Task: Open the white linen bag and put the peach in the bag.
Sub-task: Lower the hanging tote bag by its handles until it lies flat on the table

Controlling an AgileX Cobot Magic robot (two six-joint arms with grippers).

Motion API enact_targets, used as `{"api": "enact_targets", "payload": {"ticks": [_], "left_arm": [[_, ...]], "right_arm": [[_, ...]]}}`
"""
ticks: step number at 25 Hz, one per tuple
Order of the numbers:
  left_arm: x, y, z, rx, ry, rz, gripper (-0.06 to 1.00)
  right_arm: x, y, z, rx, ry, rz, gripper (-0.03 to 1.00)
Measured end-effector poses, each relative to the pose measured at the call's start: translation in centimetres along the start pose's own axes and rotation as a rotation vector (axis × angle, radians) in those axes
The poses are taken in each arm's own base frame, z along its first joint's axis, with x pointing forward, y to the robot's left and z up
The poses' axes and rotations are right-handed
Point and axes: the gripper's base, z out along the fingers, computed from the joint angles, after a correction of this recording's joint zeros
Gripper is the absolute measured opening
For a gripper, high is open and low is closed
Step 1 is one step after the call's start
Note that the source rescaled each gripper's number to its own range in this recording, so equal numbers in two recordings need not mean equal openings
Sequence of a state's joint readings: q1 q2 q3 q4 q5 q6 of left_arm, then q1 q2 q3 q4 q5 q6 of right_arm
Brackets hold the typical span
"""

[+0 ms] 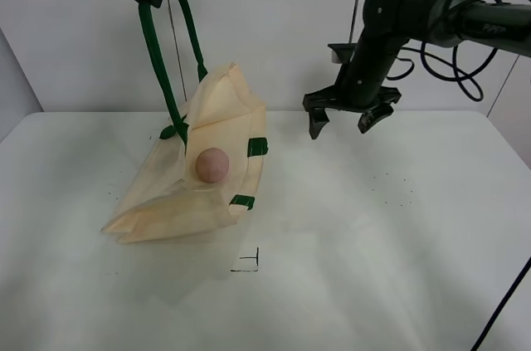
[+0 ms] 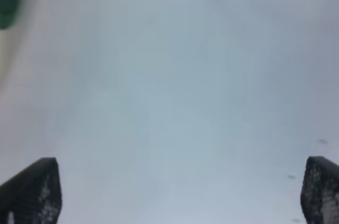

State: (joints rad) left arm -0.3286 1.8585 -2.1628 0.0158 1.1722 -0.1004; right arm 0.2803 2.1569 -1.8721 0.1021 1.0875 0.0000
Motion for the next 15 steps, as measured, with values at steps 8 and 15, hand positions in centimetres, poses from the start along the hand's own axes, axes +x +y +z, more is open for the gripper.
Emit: {"api": "enact_targets", "payload": {"ticks": [8, 15], "left_arm": [[0.0, 0.0, 0.0, 0.001, 0.0, 0.0, 0.0], [0.0, 0.0, 0.0, 0.001, 0.0, 0.0, 0.0]], "right_arm": [[0.5, -9.3, -1.0, 0.093, 0.008, 0.159, 1.0], [2.3, -15.1, -2.1, 0.124, 0.068, 0.269, 1.0]]}}
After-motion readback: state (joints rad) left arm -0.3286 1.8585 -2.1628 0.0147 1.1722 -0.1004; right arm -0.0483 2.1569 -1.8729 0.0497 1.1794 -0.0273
